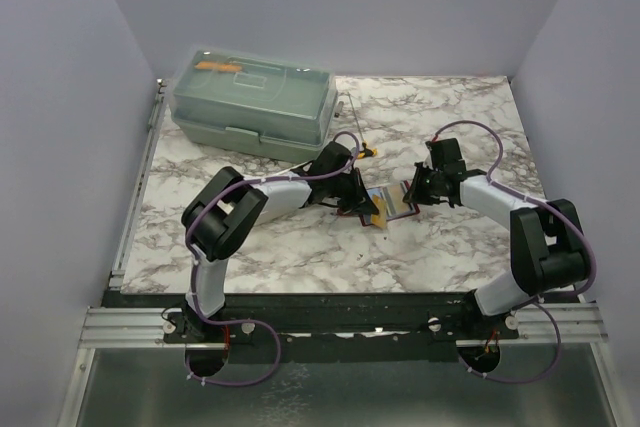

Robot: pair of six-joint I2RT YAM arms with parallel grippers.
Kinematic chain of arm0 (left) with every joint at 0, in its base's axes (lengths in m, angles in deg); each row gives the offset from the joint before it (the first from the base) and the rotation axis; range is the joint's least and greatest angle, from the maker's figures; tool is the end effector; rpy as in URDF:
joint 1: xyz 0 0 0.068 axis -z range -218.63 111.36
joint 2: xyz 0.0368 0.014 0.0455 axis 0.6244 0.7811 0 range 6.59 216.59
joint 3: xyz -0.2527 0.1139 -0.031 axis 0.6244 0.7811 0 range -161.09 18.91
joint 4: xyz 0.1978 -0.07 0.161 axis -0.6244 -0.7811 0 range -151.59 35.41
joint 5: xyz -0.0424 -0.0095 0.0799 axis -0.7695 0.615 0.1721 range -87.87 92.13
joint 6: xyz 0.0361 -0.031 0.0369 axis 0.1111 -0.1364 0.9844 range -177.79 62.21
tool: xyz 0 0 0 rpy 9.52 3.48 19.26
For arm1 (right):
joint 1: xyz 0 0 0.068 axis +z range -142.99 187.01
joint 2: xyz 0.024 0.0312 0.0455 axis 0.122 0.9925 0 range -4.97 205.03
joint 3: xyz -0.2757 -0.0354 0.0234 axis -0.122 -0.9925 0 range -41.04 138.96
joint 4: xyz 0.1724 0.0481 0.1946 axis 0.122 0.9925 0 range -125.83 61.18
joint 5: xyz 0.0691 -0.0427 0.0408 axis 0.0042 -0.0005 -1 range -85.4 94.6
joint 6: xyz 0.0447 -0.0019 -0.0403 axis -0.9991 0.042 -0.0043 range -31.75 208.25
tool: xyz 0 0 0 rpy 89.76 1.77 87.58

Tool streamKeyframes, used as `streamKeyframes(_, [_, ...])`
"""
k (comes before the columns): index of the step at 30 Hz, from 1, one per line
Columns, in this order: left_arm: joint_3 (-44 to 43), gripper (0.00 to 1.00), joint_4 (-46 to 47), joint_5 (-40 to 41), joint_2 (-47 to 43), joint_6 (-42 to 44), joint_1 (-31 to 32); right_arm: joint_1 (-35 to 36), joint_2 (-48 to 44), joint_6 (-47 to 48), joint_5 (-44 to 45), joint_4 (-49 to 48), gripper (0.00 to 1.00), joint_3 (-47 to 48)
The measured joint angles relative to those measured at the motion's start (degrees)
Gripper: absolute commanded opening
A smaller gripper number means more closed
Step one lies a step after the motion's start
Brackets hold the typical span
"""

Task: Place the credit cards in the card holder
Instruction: Insert the credit card into the card holder.

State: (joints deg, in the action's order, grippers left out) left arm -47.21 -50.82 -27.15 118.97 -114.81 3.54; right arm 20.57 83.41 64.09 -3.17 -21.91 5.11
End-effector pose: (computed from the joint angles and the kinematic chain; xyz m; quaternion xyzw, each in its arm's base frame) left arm 0.2975 -0.2989 0.1493 -0.0134 0.8913 -0.4467 0.0765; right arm 0.2924 0.0767 0.1633 0.0685 0.9522 0.1552 0.2540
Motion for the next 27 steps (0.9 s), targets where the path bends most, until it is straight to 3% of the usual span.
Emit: streamKeyframes(27, [-0.8,0.00,9.1,0.2,4.9,-7.0,-3.1,-0.1,0.1,0.2,-0.7,-0.8,0.00,-0.2])
